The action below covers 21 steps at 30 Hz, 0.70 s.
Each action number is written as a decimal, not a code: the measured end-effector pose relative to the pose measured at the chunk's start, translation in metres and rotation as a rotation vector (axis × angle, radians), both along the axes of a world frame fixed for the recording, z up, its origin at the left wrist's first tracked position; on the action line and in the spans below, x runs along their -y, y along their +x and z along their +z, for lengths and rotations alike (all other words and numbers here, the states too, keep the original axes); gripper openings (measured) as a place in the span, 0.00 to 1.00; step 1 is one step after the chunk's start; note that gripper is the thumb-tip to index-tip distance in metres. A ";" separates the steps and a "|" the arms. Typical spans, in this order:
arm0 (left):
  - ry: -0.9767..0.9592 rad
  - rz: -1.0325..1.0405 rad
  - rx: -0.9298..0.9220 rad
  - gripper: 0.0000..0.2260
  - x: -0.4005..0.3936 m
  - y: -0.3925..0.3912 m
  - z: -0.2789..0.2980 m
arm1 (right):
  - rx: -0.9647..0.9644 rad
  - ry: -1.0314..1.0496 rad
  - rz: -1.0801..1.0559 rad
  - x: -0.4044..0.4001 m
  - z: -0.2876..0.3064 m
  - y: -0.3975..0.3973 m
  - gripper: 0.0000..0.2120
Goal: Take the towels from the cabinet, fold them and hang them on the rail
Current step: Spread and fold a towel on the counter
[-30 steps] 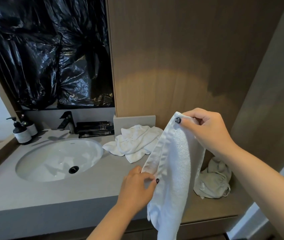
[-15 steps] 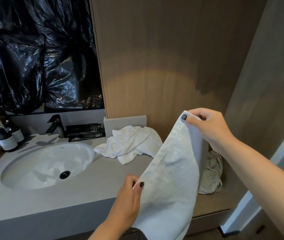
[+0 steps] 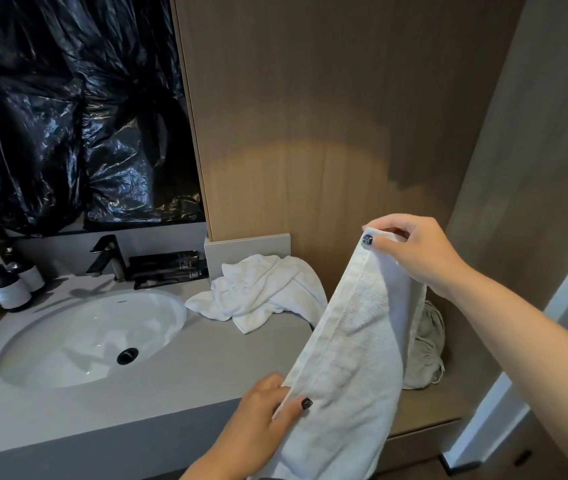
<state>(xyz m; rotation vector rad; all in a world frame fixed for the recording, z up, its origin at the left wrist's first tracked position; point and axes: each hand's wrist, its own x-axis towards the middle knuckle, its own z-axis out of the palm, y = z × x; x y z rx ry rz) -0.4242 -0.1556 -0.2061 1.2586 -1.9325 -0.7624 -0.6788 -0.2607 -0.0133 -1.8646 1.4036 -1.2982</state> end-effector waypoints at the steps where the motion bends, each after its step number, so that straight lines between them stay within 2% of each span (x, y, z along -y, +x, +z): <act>1: 0.034 0.001 -0.011 0.29 -0.001 0.004 0.001 | -0.026 0.000 -0.008 0.002 -0.002 -0.002 0.04; 6: 0.116 -0.024 0.072 0.15 -0.001 0.023 0.001 | -0.008 0.014 -0.081 0.012 -0.013 -0.014 0.03; 9: 0.076 0.071 0.065 0.11 0.003 0.029 0.000 | 0.041 0.027 -0.124 0.020 -0.021 -0.021 0.04; 12: 0.043 0.188 -0.026 0.09 0.007 0.036 0.003 | 0.073 0.037 -0.214 0.027 -0.033 -0.024 0.03; 14: 0.024 0.296 -0.096 0.10 0.010 0.042 0.009 | 0.071 0.037 -0.294 0.030 -0.040 -0.027 0.03; 18: -0.049 0.384 -0.064 0.25 0.015 0.055 0.017 | 0.057 0.074 -0.333 0.035 -0.052 -0.035 0.04; 21: -0.124 0.413 0.004 0.25 0.018 0.062 0.023 | 0.042 0.104 -0.298 0.037 -0.057 -0.041 0.05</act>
